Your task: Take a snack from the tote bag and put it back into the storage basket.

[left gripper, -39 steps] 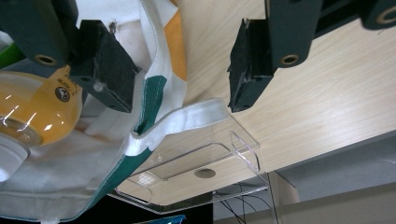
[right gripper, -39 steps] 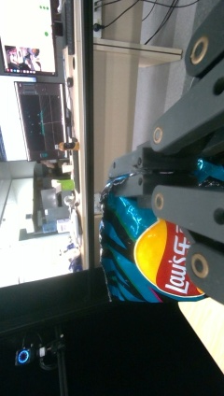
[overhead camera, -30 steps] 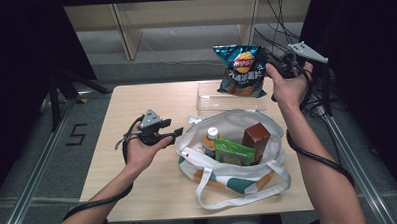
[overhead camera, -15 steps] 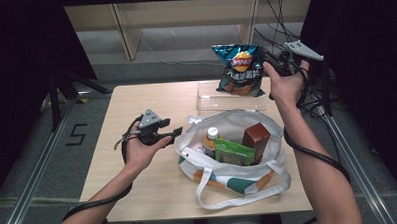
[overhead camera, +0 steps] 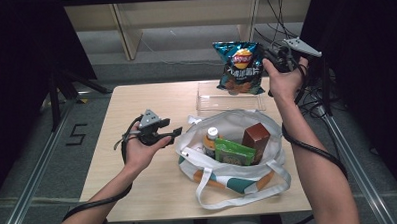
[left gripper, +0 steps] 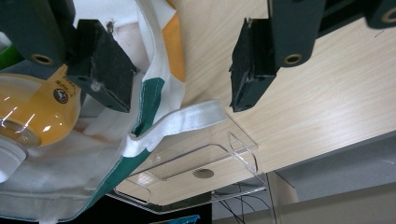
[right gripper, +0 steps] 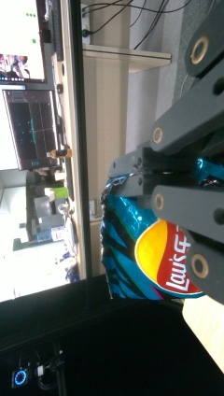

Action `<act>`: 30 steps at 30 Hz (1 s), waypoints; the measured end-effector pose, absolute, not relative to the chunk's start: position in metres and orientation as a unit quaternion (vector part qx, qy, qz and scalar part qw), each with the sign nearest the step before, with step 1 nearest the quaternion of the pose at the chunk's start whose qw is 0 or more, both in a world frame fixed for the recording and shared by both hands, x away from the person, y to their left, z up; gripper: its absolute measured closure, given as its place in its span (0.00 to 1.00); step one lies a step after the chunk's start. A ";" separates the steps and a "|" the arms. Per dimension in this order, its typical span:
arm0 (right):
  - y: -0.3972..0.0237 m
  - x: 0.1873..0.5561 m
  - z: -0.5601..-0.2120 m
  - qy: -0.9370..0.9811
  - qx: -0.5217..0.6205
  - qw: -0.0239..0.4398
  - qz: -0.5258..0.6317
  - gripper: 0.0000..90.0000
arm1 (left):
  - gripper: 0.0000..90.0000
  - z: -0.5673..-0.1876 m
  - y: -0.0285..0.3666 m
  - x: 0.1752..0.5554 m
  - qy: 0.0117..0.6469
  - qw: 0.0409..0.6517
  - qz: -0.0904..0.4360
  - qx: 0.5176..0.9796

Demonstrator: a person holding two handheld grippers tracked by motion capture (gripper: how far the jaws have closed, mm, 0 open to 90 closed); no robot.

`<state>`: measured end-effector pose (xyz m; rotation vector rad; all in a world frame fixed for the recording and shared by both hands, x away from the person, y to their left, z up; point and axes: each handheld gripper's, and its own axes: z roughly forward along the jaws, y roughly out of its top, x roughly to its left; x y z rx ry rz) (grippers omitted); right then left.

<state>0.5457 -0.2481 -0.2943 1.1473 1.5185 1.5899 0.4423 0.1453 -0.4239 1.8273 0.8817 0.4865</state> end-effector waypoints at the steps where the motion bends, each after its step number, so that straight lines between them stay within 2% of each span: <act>1: -0.248 0.546 -0.295 0.578 0.440 0.323 0.607 1.00 | 0.43 -0.424 0.145 0.442 0.365 0.503 0.201 0.757; 30: -0.243 0.569 -0.311 0.583 0.465 0.312 0.589 1.00 | 0.43 -0.424 0.145 0.443 0.364 0.505 0.200 0.757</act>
